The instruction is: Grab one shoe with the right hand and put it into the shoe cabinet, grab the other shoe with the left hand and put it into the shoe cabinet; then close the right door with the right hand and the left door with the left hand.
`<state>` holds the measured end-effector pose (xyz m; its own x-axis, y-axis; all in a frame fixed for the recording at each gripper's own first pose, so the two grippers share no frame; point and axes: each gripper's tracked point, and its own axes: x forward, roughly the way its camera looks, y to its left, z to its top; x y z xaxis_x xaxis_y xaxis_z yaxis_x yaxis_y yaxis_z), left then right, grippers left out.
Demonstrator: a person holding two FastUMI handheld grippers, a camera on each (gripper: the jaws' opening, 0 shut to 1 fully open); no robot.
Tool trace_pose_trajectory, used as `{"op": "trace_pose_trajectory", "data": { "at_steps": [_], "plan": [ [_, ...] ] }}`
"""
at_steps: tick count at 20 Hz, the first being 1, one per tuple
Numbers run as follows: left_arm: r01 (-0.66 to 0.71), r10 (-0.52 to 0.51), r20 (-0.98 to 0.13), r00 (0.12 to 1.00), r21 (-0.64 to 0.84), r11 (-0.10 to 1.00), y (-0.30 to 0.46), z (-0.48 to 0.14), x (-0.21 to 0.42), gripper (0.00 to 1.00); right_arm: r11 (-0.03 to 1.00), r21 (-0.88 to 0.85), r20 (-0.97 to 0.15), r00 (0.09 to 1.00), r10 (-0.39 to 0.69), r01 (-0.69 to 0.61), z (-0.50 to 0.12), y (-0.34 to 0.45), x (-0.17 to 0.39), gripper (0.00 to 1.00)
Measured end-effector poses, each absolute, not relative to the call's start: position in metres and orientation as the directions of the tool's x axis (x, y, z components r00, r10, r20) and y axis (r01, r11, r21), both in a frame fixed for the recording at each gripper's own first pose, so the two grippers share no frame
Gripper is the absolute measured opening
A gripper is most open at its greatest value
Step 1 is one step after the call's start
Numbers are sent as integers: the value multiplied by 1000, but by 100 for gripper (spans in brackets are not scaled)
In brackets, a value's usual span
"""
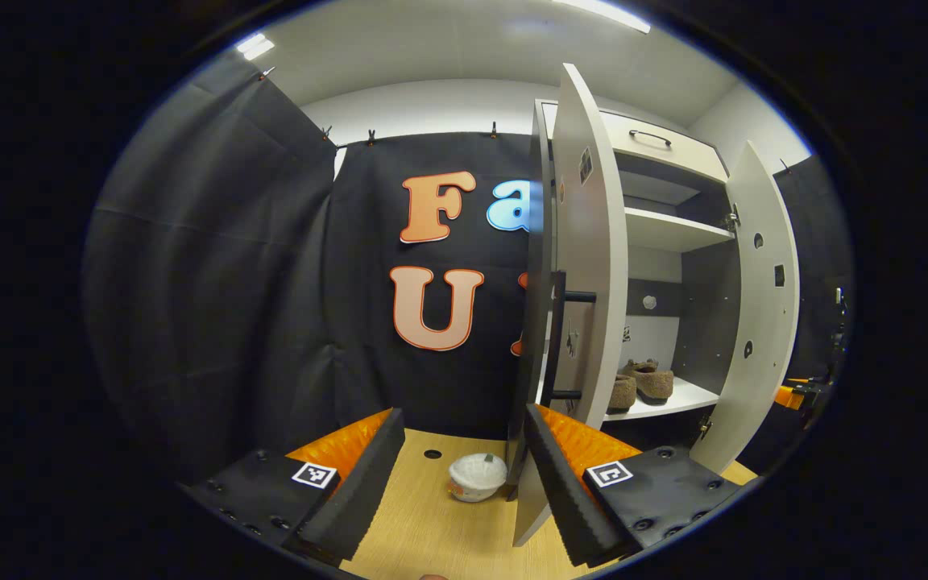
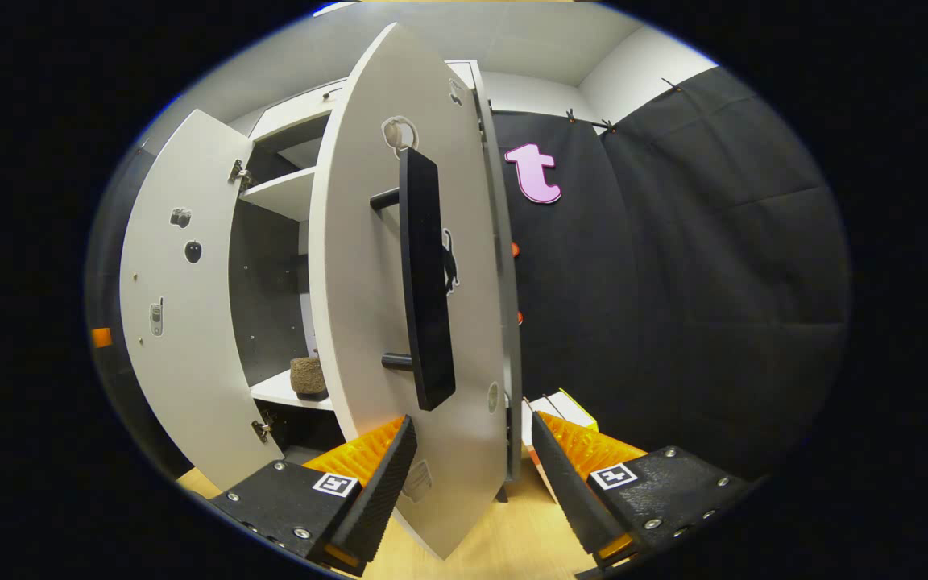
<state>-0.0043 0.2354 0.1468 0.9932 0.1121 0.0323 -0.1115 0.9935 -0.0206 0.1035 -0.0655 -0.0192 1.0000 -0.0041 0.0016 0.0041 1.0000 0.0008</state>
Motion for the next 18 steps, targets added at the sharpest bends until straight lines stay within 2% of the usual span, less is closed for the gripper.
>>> {"op": "trace_pose_trajectory", "data": {
  "at_steps": [1,2,3,4,5,6,7,9,10,14,18],
  "plan": [
    [-100,101,28,995,-20,995,236,144,-1,97,1000,2,1,1000,-3,3,-15,-57,100,90],
    [-90,91,24,996,-20,996,239,142,4,99,1000,1,7,1000,0,0,-14,-49,104,81],
    [-81,81,16,997,-21,997,240,139,9,97,1000,0,12,1000,8,-8,-13,-40,106,90],
    [-74,74,7,997,-23,997,241,133,13,96,1000,1,13,1000,23,-23,-13,-30,108,90],
    [-66,67,3,998,-24,998,243,130,18,96,999,6,13,999,47,-47,-13,-17,109,82],
    [-61,61,-1,998,-23,998,243,126,21,96,999,7,15,999,51,-51,-12,-10,111,99],
    [-58,58,0,998,-20,998,245,124,23,97,999,1,18,999,41,-41,-13,-8,111,92],
    [-48,47,-3,999,-21,999,246,116,30,94,999,4,13,999,37,-37,-18,-2,115,92],
    [-43,43,-7,999,-25,999,247,113,34,99,999,10,7,999,41,-41,-18,1,113,92],
    [-21,20,-31,999,-52,998,247,98,52,94,999,-10,-17,999,31,-31,-21,4,103,92],
    [7,-10,-47,999,-49,999,232,87,65,94,999,-36,-14,1000,20,-20,-18,5,91,92]
  ]
}}
